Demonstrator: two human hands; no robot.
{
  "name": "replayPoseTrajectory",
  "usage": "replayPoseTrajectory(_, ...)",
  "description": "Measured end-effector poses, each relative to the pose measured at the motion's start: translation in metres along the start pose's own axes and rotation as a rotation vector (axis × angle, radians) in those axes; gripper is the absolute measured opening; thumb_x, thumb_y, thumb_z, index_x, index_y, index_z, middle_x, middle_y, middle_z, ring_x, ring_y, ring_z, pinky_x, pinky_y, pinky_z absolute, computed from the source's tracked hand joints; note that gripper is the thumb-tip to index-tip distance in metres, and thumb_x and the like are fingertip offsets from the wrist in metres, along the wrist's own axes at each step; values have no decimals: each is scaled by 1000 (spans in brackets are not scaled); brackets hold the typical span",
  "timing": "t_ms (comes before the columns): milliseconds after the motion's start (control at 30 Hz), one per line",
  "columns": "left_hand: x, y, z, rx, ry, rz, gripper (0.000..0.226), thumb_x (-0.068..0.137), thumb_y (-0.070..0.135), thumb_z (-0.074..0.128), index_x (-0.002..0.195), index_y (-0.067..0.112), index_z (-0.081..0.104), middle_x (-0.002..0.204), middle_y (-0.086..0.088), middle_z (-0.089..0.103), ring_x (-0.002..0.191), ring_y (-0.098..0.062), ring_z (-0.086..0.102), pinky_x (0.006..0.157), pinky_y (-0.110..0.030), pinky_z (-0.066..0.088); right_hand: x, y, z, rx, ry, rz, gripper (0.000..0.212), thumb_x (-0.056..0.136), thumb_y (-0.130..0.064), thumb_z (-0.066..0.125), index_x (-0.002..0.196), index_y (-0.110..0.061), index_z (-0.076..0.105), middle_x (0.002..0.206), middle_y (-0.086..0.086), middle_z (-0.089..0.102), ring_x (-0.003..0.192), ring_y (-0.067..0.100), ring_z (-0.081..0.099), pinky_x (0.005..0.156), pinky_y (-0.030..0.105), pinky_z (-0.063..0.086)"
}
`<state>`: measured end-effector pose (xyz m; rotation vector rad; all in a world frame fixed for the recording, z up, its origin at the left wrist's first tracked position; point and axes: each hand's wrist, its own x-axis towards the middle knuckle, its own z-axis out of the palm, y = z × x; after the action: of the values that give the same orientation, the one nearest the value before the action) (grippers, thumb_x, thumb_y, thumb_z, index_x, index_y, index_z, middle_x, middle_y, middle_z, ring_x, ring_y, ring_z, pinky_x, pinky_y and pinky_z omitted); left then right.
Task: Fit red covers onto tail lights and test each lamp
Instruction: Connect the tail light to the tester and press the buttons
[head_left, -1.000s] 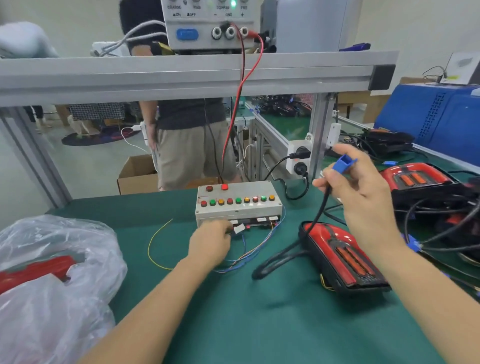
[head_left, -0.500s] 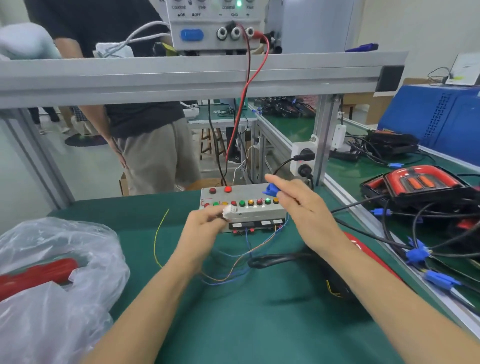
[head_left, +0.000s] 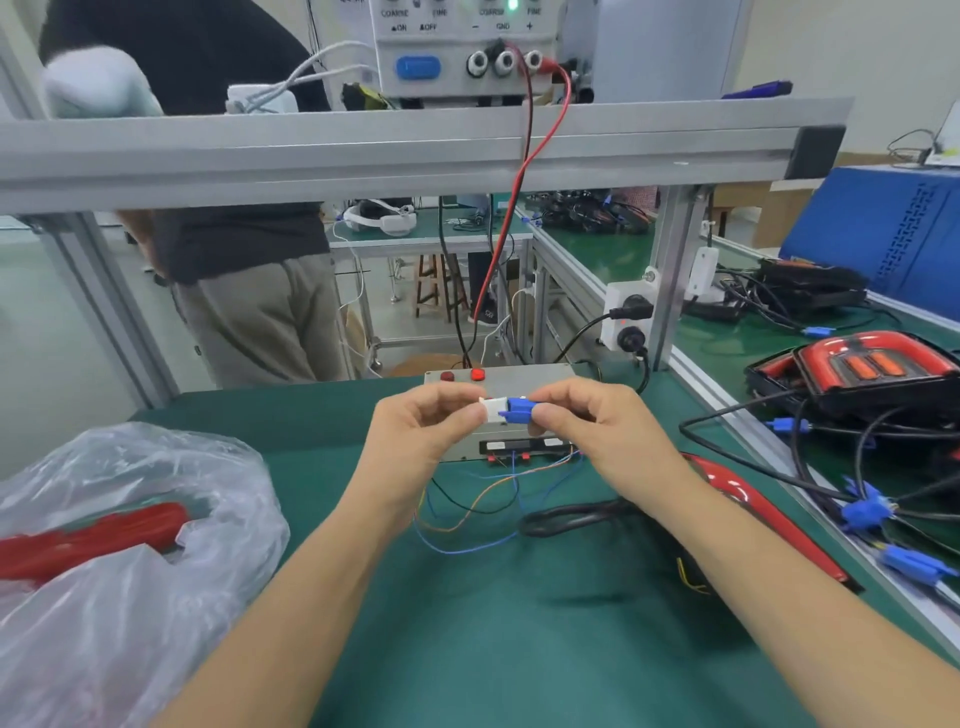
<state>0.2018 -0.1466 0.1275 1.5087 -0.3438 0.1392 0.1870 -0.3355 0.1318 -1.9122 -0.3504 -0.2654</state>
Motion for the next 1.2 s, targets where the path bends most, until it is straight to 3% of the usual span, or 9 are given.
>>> replayPoseTrajectory(167, 1, -2, -4, 18, -14, -14, 16, 77, -3, 70, 86, 10, 74, 79, 2, 75, 72, -4, 66, 70, -12, 49, 0, 3, 2, -6, 5, 26, 13, 91, -11, 64, 91, -22, 72, 63, -14, 69, 60, -2, 57, 60, 11, 41)
replayPoseTrajectory(300, 2, -4, -1, 9, 0, -56, 16, 75, -5, 71, 83, 8, 74, 71, 5, 72, 58, 0, 59, 59, -10, 44, -1, 6, 3, 7, -22, 33, 12, 91, -8, 64, 89, -17, 72, 62, -11, 68, 59, -5, 60, 64, 8, 42)
replayPoseTrajectory(367, 1, -6, 1, -27, 8, -77, 14, 75, -4, 71, 82, 7, 74, 72, -3, 69, 54, -5, 54, 57, -14, 44, 0, 6, 4, 12, -28, 34, 12, 92, -9, 63, 88, -17, 72, 60, -11, 68, 56, -2, 57, 61, 10, 42)
replayPoseTrajectory(500, 1, -7, 1, -248, -51, -183, 16, 77, 4, 63, 89, 1, 72, 75, -13, 70, 61, -15, 64, 66, -23, 56, 1, 6, 2, 28, 6, 25, 10, 92, -11, 64, 89, -12, 73, 61, -10, 68, 53, -1, 52, 56, 9, 38)
replayPoseTrajectory(667, 4, -12, 7, -204, -37, -169, 14, 82, -7, 60, 89, -1, 71, 76, -11, 72, 58, -14, 65, 67, -26, 58, 0, 5, 9, 39, 68, 28, 8, 90, -6, 65, 89, -9, 73, 66, 0, 70, 52, -3, 59, 58, 5, 39)
replayPoseTrajectory(800, 3, -19, 13, -199, -37, -183, 20, 83, -9, 59, 82, 6, 73, 75, -9, 72, 57, -14, 66, 62, -24, 57, -3, 5, 9, -19, 97, 55, 9, 89, -7, 66, 89, -11, 75, 79, 11, 75, 72, 18, 70, 74, 27, 53)
replayPoseTrajectory(933, 9, -28, 9, -37, -51, -173, 19, 85, -10, 59, 91, 3, 71, 65, 0, 69, 52, -7, 61, 55, -17, 50, -10, 2, -10, -285, 60, 67, 22, 93, -25, 63, 111, -18, 71, 92, -9, 67, 84, 9, 61, 80, 14, 41)
replayPoseTrajectory(1067, 12, -46, -20, 181, 84, -208, 33, 83, -15, 56, 100, 8, 71, 75, -5, 65, 58, -11, 57, 60, -19, 47, -37, 11, -78, -568, 242, 379, 46, 93, -45, 55, 131, -19, 57, 122, 1, 61, 113, 19, 56, 95, 30, 37)
replayPoseTrajectory(1200, 3, -68, -45, 717, 107, -195, 44, 80, -10, 54, 97, 25, 74, 88, -1, 72, 85, -18, 65, 83, -30, 51, -79, 37, -118, -862, 75, 821, 68, 87, -69, 43, 121, -13, 63, 122, 9, 64, 111, 27, 59, 94, 35, 44)
